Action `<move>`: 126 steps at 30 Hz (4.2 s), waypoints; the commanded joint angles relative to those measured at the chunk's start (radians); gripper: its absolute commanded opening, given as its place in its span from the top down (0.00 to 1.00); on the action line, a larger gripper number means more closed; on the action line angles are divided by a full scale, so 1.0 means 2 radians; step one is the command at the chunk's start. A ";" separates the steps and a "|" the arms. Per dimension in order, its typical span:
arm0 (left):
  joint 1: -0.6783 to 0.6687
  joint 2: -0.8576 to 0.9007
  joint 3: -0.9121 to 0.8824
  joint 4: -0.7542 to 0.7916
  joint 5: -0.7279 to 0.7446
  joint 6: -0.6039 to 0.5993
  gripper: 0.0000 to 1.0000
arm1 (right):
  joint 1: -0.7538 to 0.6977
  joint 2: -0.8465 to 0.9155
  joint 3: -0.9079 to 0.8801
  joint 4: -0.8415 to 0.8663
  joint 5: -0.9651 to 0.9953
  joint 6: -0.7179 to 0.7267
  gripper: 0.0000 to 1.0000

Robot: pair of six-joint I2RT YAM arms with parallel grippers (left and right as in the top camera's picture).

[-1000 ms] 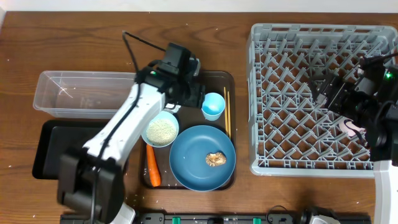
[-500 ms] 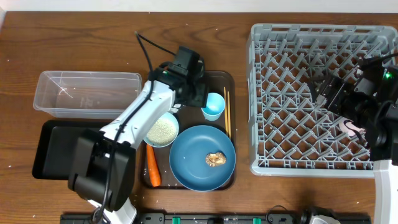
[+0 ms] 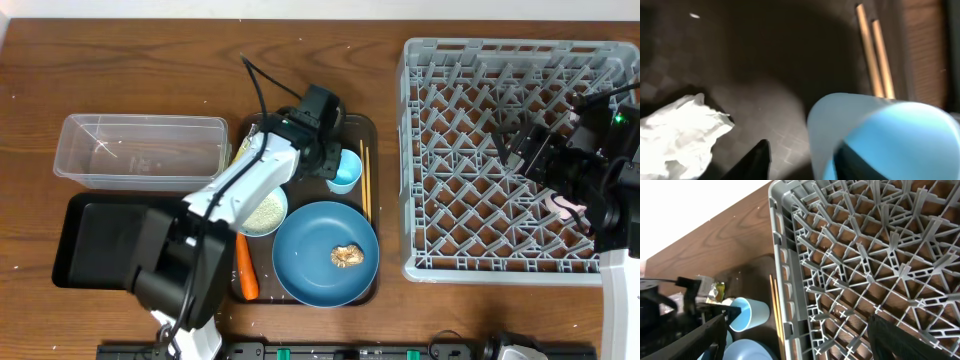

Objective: Sort waste into correct bins and load items into the dishwasher rack
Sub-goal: 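Reach the left gripper to the light-blue cup and grasp it, then lift the light-blue cup and hand it to the right gripper, then place the light-blue cup in the dish rack with the right gripper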

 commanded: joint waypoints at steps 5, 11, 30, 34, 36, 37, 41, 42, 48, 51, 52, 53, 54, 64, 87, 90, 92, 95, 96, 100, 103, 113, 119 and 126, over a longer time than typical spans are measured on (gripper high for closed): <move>0.002 -0.011 0.027 -0.027 -0.012 -0.002 0.94 | 0.022 0.001 0.004 -0.008 -0.005 -0.027 0.20; 0.017 -0.085 0.078 -0.078 0.018 -0.001 0.94 | 0.044 0.001 0.004 -0.004 -0.013 -0.096 0.17; 0.159 -0.145 0.079 -0.034 0.685 0.097 0.94 | 0.219 0.004 0.004 0.128 -0.270 -0.245 0.28; 0.159 -0.146 0.079 -0.015 0.715 0.095 0.94 | 0.256 0.006 0.004 0.162 -0.262 -0.275 0.27; 0.159 -0.146 0.079 -0.015 0.715 0.093 0.94 | 0.265 0.011 0.004 0.183 -0.261 -0.275 0.26; 0.159 -0.146 0.079 -0.015 0.715 0.090 0.94 | 0.267 0.014 0.004 0.193 -0.261 -0.275 0.26; 0.159 -0.146 0.079 -0.015 0.715 0.086 0.94 | 0.269 0.030 0.004 0.225 -0.261 -0.275 0.26; 0.159 -0.146 0.079 -0.015 0.715 0.087 0.94 | 0.269 0.035 0.004 0.231 -0.264 -0.275 0.27; 0.159 -0.146 0.079 -0.015 0.715 0.087 0.94 | 0.270 0.068 0.004 0.270 -0.300 -0.273 0.29; 0.159 -0.146 0.079 -0.015 0.715 0.087 0.94 | 0.268 0.074 0.004 0.276 -0.283 -0.269 0.29; 0.159 -0.146 0.079 -0.015 0.715 0.086 0.94 | 0.267 0.074 0.004 0.276 -0.278 -0.269 0.29; 0.159 -0.146 0.079 -0.015 0.715 0.087 0.94 | 0.264 0.074 0.004 0.277 -0.272 -0.269 0.29; 0.159 -0.146 0.079 -0.015 0.715 0.087 0.94 | 0.261 0.074 0.004 0.278 -0.267 -0.269 0.29; 0.159 -0.146 0.079 -0.011 0.715 0.086 0.94 | 0.216 0.072 0.004 0.274 -0.287 -0.266 0.28; 0.138 -0.149 0.079 -0.009 0.715 0.081 0.94 | 0.250 0.088 0.004 0.331 -0.394 -0.265 0.35; 0.138 -0.149 0.079 -0.009 0.715 0.081 0.94 | 0.258 0.087 0.004 0.333 -0.394 -0.264 0.43; 0.139 -0.149 0.079 -0.007 0.715 0.081 0.92 | 0.259 0.085 0.004 0.332 -0.394 -0.263 0.45; 0.143 -0.149 0.079 -0.004 0.697 0.081 0.63 | 0.255 0.077 0.004 0.332 -0.385 -0.250 0.46; 0.147 -0.149 0.079 -0.004 0.683 0.081 0.58 | 0.253 0.072 0.004 0.331 -0.378 -0.244 0.48; 0.171 -0.149 0.079 -0.004 0.637 0.064 0.37 | 0.238 0.047 0.004 0.307 -0.315 -0.223 0.50; 0.193 -0.149 0.079 -0.004 0.617 0.055 0.31 | 0.220 0.023 0.004 0.261 -0.243 -0.216 0.50; 0.253 -0.149 0.079 -0.030 0.603 0.051 0.29 | 0.092 -0.006 0.004 0.064 0.000 -0.124 0.50; 0.254 -0.149 0.079 -0.045 0.591 0.051 0.29 | -0.027 -0.002 0.004 -0.024 0.056 -0.074 0.48; 0.254 -0.149 0.079 -0.075 0.515 0.051 0.29 | -0.094 0.019 0.004 -0.094 0.141 -0.018 0.49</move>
